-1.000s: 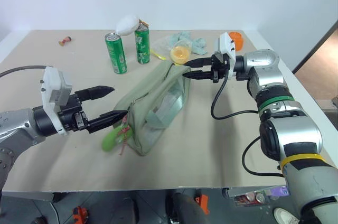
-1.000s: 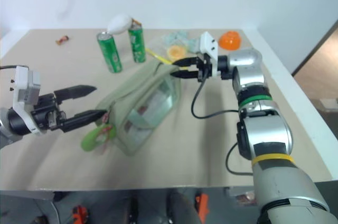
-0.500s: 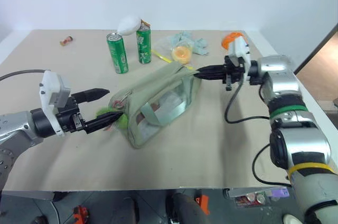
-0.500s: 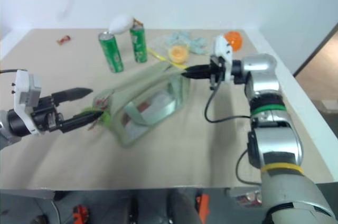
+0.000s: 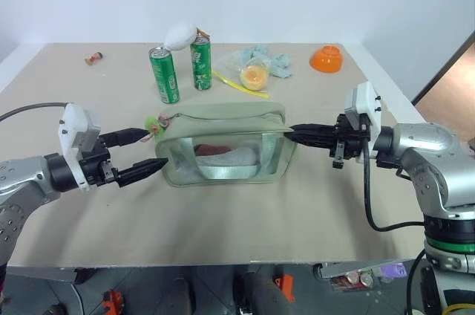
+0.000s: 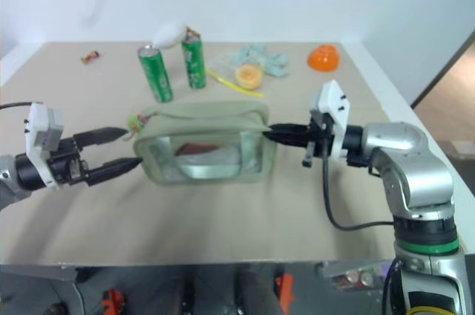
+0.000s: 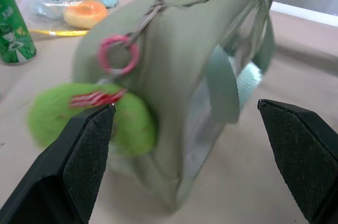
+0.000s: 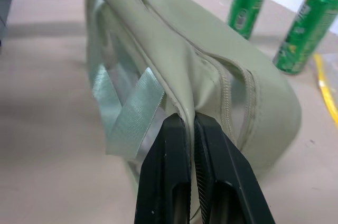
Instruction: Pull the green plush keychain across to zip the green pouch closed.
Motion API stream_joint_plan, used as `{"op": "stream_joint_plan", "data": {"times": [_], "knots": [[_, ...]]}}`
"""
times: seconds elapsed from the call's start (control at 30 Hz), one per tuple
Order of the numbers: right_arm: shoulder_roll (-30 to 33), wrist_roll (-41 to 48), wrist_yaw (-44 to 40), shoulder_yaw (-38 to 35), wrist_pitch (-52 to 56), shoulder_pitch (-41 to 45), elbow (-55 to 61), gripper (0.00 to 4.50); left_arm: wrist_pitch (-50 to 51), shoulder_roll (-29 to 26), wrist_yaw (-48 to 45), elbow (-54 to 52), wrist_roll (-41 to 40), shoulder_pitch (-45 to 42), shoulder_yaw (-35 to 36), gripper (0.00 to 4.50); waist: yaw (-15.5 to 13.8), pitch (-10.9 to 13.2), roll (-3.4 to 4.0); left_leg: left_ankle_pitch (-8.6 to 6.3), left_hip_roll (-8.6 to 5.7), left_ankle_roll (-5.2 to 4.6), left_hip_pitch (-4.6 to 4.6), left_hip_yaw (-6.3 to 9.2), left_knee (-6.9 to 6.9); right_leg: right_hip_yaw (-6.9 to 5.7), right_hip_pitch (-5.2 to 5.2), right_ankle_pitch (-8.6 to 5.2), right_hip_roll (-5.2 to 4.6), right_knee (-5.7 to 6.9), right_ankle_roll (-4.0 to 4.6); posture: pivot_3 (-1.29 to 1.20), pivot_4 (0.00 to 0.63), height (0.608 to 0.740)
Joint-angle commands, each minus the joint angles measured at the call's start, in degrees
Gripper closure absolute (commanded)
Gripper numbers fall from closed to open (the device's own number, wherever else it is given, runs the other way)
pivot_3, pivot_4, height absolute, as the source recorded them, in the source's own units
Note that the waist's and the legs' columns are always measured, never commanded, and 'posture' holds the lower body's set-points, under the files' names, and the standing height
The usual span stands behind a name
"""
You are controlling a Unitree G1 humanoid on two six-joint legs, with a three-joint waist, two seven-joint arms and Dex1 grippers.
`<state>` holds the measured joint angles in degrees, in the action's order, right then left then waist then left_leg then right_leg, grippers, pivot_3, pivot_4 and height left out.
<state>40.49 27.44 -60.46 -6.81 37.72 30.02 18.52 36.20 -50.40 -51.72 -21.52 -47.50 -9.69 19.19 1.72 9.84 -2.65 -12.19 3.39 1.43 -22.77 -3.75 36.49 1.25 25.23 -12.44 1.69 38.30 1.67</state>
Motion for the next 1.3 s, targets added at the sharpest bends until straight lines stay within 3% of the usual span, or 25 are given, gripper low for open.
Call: {"op": "stream_joint_plan", "data": {"times": [0.03,0.23,0.43,0.67,1.0,1.3], "knots": [[-1.1,2.0,3.2,-0.3,0.8,-1.3,3.1,4.45,-1.6,0.4,-0.6,0.5,1.3,-1.6,-0.7,0.00,0.0,0.0,-0.01,0.00,-0.02,0.00,0.02,-0.01,0.04,-0.02,-0.02,0.00,0.00,0.00,0.00,0.00,0.150,0.740],[-3.9,0.9,8.4,-1.1,-2.4,-6.5,3.7,2.39,-1.7,0.8,-1.1,-0.1,2.2,-0.9,-0.7,0.00,0.0,0.0,-0.03,-0.02,-0.04,-0.01,-0.07,-0.01,0.02,0.10,0.01,-0.03,-0.07,-0.04,-0.02,0.00,0.150,0.740],[-5.1,2.5,10.5,-1.1,-3.7,-9.4,4.2,2.39,-1.5,1.3,-0.7,-0.8,2.9,0.1,-0.1,0.00,0.0,0.0,-0.04,-0.04,-0.01,-0.02,-0.19,0.00,0.02,0.09,0.08,-0.04,-0.10,-0.08,-0.05,0.00,0.150,0.740],[-4.7,5.9,9.6,-1.4,-3.6,-9.4,4.0,4.47,-3.6,4.6,3.9,1.1,4.1,-1.1,2.3,0.00,0.0,0.0,-0.04,-0.03,-0.04,-0.03,-0.17,0.00,0.05,0.01,0.04,-0.01,-0.05,-0.07,-0.06,0.00,0.150,0.740],[-3.2,5.1,6.8,-0.4,-8.7,-11.8,4.4,4.47,-0.7,7.3,11.3,1.2,3.3,3.2,6.7,0.00,0.0,0.0,-0.04,-0.03,0.03,-0.03,-0.17,0.02,0.04,0.06,0.05,-0.02,-0.06,-0.08,-0.06,0.00,0.150,0.740],[-3.0,4.0,6.6,0.8,-10.9,-12.3,4.0,4.47,-4.0,6.7,10.2,6.0,7.5,0.8,2.9,0.00,-0.3,0.0,-0.06,-0.03,-0.07,-0.03,-0.17,0.00,0.08,-0.03,0.02,0.00,-0.06,-0.08,-0.06,0.00,0.150,0.740]]}}
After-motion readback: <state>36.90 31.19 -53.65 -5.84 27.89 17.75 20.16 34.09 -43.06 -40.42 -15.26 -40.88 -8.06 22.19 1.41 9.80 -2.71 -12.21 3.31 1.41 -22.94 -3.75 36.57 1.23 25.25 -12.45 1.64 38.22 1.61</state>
